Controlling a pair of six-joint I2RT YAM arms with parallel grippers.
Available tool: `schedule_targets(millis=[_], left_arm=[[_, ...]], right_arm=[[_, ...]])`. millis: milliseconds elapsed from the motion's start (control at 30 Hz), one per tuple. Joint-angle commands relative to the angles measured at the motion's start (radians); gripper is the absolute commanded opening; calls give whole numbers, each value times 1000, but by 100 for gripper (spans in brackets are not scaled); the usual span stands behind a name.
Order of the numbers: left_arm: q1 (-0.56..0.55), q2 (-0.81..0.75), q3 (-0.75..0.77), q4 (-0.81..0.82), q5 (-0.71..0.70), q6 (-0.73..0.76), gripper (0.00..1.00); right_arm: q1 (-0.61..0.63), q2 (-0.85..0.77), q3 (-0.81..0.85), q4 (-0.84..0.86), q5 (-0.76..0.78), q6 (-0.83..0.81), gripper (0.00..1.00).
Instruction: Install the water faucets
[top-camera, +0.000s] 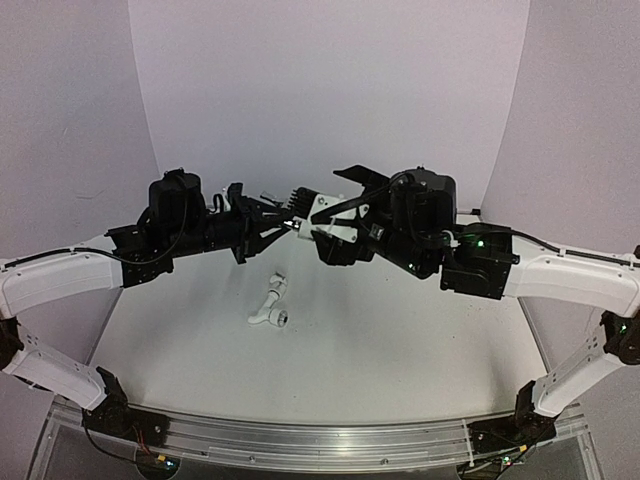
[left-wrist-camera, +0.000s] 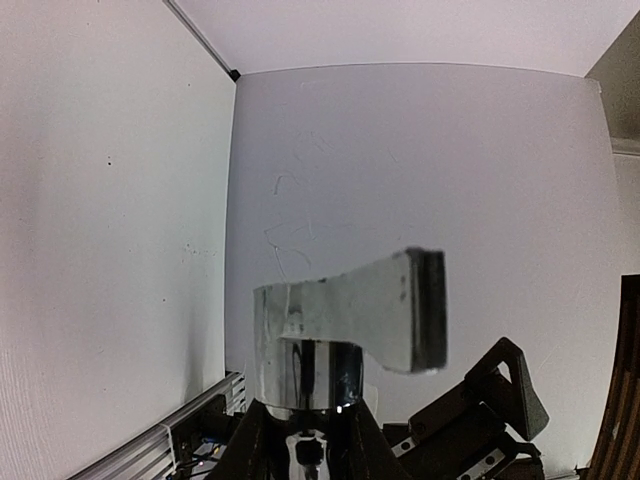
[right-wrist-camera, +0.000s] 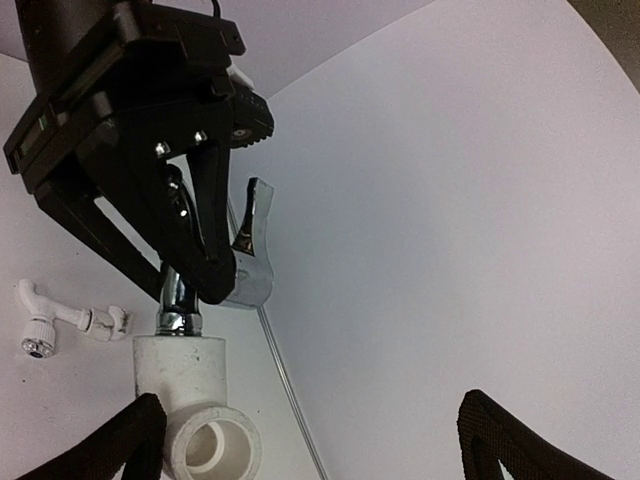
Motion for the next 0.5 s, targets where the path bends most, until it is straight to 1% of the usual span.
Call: schedule_targets(millis=[0,267,467], left_arm=[[-2,-46,14,102,41,16,0],[-1,-33,14,130,71,38,0],[-1,-4,29,170,152,125,0]], right_arm=[[-44,-2,35,32,14,13,98],[-59,-17,45,23,-27,22,98],[-74,-19,73,-16,-85,60,98]])
